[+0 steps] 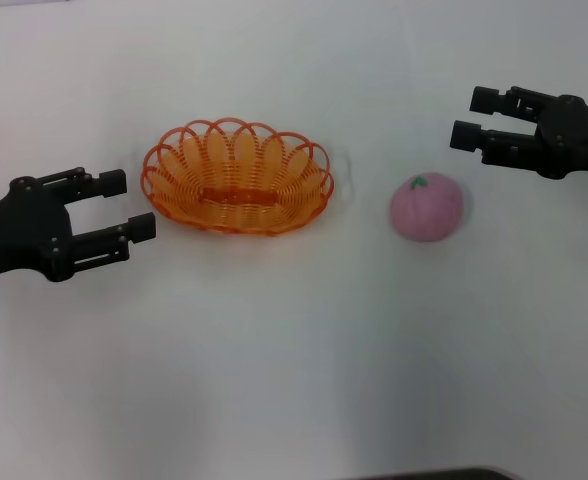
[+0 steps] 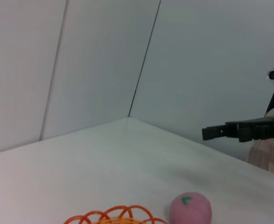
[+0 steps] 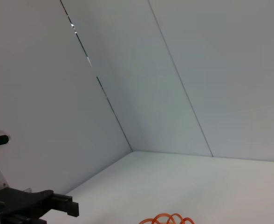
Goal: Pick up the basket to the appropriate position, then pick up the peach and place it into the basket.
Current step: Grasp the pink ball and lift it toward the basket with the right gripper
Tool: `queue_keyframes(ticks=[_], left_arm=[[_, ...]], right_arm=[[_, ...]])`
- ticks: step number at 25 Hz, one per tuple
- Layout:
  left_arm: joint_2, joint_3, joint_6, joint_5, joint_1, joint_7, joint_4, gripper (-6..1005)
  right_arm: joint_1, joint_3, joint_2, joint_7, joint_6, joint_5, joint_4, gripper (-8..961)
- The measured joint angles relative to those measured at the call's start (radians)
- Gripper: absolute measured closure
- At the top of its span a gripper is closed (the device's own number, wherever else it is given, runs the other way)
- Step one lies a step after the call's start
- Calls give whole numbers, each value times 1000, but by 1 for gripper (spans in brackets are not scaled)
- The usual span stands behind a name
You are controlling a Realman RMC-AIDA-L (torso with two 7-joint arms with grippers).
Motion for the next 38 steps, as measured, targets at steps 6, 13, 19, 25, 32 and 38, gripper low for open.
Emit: queue_keyframes(ticks=[6,13,19,25,32,38], left_arm=[[1,-5,7,-3,4,7,-8,288],[1,-6,15,-3,7,13,-13,289],[-2,-2,16,-3,8,21,-16,289],[-3,0,16,-1,10,22,-17,290],[-4,2,15,4,11,35,-37,288],[-3,2,14,5,10,41,-42,290]], right_arm=[[-1,-2,0,0,0,-1,0,99],[-4,-7,0,0,0,-2,0,98],[2,-19,-8,20,-11,-3,-10,99],[27,-56,-36,78,-16,-2,-43,98],[57,-77,-44,203,-54,-2,-206,99],[75,-82,-51,258,-73,-2,-281,99]])
